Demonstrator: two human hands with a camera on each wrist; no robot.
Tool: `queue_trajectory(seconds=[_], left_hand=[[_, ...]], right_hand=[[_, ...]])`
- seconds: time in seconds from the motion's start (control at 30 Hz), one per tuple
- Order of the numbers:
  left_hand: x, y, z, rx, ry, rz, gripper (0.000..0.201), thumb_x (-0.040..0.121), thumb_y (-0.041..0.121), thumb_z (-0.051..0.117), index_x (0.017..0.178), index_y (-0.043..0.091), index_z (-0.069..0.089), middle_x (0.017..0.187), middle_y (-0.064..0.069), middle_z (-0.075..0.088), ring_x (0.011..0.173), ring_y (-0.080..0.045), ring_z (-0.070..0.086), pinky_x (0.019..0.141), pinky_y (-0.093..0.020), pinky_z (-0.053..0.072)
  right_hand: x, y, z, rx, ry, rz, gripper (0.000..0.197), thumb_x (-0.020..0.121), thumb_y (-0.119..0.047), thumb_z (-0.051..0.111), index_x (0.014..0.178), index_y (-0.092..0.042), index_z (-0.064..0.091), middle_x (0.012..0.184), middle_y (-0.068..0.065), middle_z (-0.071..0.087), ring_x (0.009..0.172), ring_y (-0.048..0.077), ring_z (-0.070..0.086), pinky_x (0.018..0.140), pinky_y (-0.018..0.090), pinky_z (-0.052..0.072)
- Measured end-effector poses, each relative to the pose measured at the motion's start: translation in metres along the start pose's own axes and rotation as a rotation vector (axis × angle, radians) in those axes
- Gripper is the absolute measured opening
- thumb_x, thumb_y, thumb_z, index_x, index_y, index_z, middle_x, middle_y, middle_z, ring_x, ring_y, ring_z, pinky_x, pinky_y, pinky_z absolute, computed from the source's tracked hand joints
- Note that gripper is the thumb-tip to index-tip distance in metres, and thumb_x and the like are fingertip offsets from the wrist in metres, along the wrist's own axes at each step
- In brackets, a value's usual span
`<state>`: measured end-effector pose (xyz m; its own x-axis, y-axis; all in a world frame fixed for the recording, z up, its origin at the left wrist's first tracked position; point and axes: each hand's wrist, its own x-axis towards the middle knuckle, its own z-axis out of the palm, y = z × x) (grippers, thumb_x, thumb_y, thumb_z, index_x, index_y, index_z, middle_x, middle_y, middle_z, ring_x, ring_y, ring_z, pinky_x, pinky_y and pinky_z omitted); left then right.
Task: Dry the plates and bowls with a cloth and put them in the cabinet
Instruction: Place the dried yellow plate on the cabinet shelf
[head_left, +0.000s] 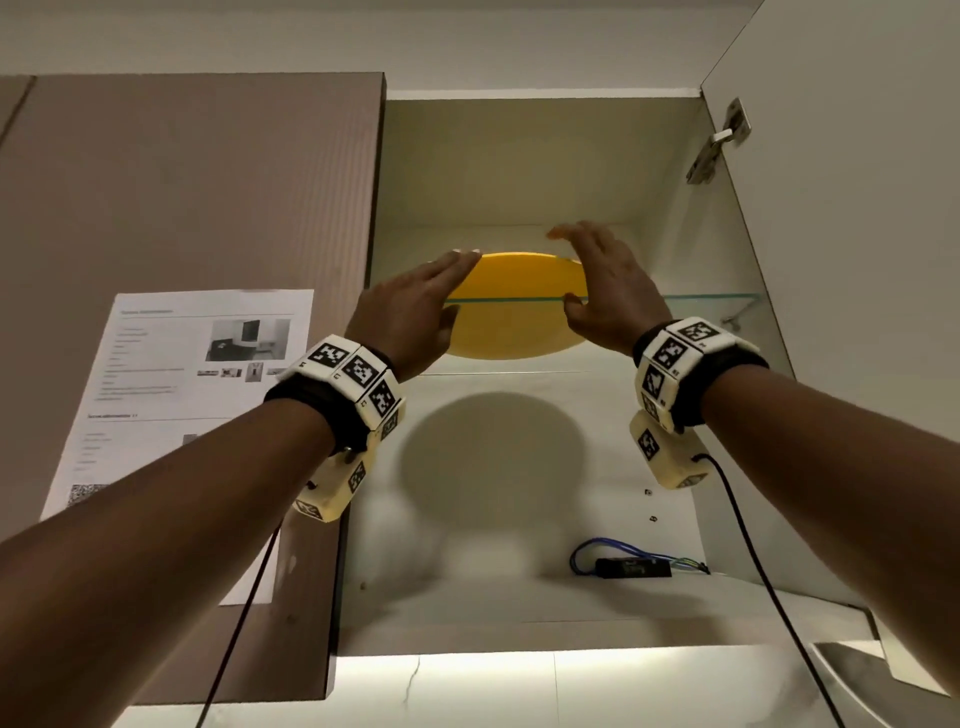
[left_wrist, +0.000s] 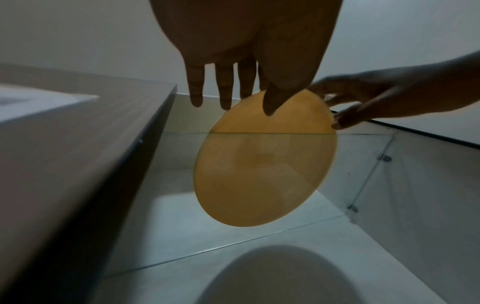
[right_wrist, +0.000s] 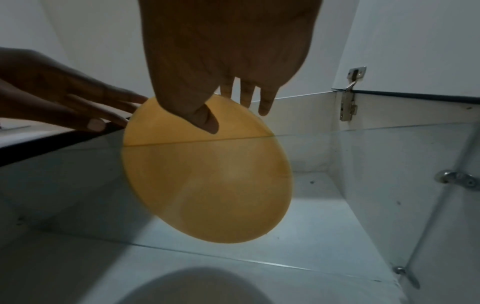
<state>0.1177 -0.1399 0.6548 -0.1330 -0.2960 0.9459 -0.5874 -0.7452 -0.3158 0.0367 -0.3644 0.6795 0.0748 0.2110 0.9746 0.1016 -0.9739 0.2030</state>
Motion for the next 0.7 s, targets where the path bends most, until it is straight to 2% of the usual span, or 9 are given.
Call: queue_trajectory(seconds=[0.07, 0.13, 0.2, 0.3, 0.43, 0.5, 0.6, 0.63, 0.7], left_hand=[[0.001, -0.001, 0.006, 0.003, -0.061, -0.051, 0.063, 0.098, 0.024, 0.055, 0.155, 0.031, 0.028, 0.157, 0.006, 0.039, 0.129, -0.029, 0.053, 0.097, -0.044, 0.047], [0.001, 0.000, 0.015, -0.004, -0.141, -0.087, 0.065, 0.098, 0.026, 0.056, 0.155, 0.029, 0.027, 0.158, 0.002, 0.037, 0.136, -0.029, 0.045, 0.105, -0.045, 0.043], [0.003, 0.002, 0.023, -0.005, -0.209, -0.094, 0.068, 0.096, 0.028, 0.059, 0.156, 0.025, 0.026, 0.157, -0.002, 0.038, 0.139, -0.028, 0.040, 0.111, -0.044, 0.038], [0.007, 0.005, 0.031, -0.026, -0.251, -0.120, 0.076, 0.093, 0.031, 0.065, 0.156, 0.022, 0.024, 0.155, -0.006, 0.040, 0.139, -0.029, 0.039, 0.114, -0.042, 0.033], [0.009, 0.005, 0.034, -0.026, -0.231, -0.143, 0.075, 0.091, 0.031, 0.067, 0.155, 0.021, 0.028, 0.153, -0.007, 0.043, 0.138, -0.029, 0.041, 0.113, -0.043, 0.034], [0.009, 0.005, 0.034, -0.006, -0.252, -0.141, 0.076, 0.092, 0.030, 0.067, 0.155, 0.021, 0.026, 0.155, -0.007, 0.040, 0.140, -0.030, 0.038, 0.115, -0.046, 0.031], [0.005, 0.005, 0.034, 0.034, -0.313, -0.137, 0.083, 0.092, 0.033, 0.066, 0.157, 0.019, 0.017, 0.163, -0.006, 0.024, 0.148, -0.029, 0.025, 0.118, -0.053, 0.023], [0.002, 0.005, 0.034, 0.031, -0.313, -0.144, 0.084, 0.091, 0.033, 0.066, 0.157, 0.019, 0.016, 0.165, -0.005, 0.018, 0.149, -0.029, 0.022, 0.119, -0.054, 0.022], [-0.011, 0.007, 0.033, -0.030, -0.263, -0.160, 0.082, 0.091, 0.031, 0.067, 0.157, 0.019, 0.019, 0.165, -0.005, 0.016, 0.148, -0.030, 0.025, 0.118, -0.053, 0.025]], right_hand=[[-0.009, 0.000, 0.007, -0.059, -0.058, -0.027, 0.077, 0.081, -0.002, 0.062, 0.147, -0.029, 0.034, 0.156, 0.005, 0.031, 0.137, 0.029, 0.036, 0.103, 0.040, 0.040], [-0.013, 0.001, 0.015, -0.098, -0.181, 0.044, 0.084, 0.085, 0.001, 0.055, 0.153, -0.034, 0.022, 0.160, 0.006, 0.024, 0.143, 0.028, 0.030, 0.108, 0.041, 0.037], [-0.012, 0.000, 0.019, -0.136, -0.291, 0.112, 0.085, 0.088, 0.001, 0.051, 0.156, -0.032, 0.012, 0.161, 0.008, 0.021, 0.143, 0.030, 0.029, 0.111, 0.042, 0.033], [-0.006, -0.004, 0.020, -0.181, -0.383, 0.138, 0.083, 0.090, -0.003, 0.053, 0.157, -0.024, 0.009, 0.159, 0.012, 0.024, 0.141, 0.033, 0.030, 0.117, 0.047, 0.026], [-0.002, -0.004, 0.020, -0.184, -0.444, 0.167, 0.088, 0.088, -0.003, 0.057, 0.156, -0.023, 0.005, 0.158, 0.012, 0.024, 0.141, 0.034, 0.028, 0.117, 0.049, 0.024], [-0.001, -0.006, 0.019, -0.184, -0.461, 0.173, 0.094, 0.086, -0.003, 0.061, 0.156, -0.023, 0.002, 0.159, 0.011, 0.020, 0.143, 0.034, 0.026, 0.117, 0.050, 0.026], [-0.004, -0.008, 0.014, -0.086, -0.416, 0.236, 0.100, 0.083, -0.001, 0.063, 0.157, -0.022, -0.003, 0.163, 0.010, 0.009, 0.148, 0.032, 0.018, 0.116, 0.046, 0.029], [-0.006, -0.009, 0.012, -0.045, -0.372, 0.253, 0.100, 0.083, -0.001, 0.063, 0.157, -0.021, -0.001, 0.164, 0.009, 0.009, 0.149, 0.030, 0.017, 0.115, 0.044, 0.029], [-0.018, -0.012, 0.006, 0.018, -0.260, 0.270, 0.092, 0.082, -0.001, 0.062, 0.157, -0.018, 0.010, 0.162, 0.008, 0.017, 0.147, 0.028, 0.023, 0.113, 0.040, 0.031]])
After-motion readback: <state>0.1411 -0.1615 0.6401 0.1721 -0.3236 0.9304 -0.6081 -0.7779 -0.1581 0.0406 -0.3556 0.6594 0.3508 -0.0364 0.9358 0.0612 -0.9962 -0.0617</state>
